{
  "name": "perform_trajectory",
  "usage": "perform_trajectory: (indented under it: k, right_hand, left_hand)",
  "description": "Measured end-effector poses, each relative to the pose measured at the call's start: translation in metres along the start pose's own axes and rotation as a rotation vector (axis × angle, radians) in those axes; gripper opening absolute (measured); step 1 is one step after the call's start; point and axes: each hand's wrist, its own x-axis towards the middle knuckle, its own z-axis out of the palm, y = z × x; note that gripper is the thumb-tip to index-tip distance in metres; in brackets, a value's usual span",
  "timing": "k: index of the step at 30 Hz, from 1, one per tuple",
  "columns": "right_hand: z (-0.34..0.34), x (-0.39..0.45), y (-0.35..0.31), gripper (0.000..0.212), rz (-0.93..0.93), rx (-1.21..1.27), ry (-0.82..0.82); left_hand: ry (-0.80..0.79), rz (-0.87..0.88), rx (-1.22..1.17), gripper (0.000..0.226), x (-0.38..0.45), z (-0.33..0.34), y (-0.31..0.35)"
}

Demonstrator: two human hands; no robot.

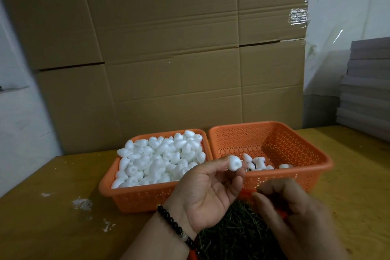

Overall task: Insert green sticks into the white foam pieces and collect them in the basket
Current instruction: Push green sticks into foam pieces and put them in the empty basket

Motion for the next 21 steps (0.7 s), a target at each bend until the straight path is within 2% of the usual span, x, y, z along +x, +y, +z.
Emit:
perform_trajectory:
  k: [1,10,15,21]
  right_hand:
    - [-0.001,0.001,-0.002,0.007,-0.024,-0.022,-0.015]
    - [-0.002,0.005,-0.001,0.025,0.019,0.008,0.017]
    - [-0.001,0.005,0.006,0.017,-0.018,-0.026,0.042]
    - [0.002,0.003,0.017,0.016,0.086,-0.004,0.072]
  left_hand:
    - [0.003,0.001,-0.008,0.033,0.000,0.000,-0.001]
    - [0.009,0.001,0.023,0.028,0.002,0.001,-0.007]
    - [0.007,0.025,0.086,0.026,0.002,0.000,-0.011]
    - [0.020,0.040,0.152,0.028,0.002,0.000,-0.014]
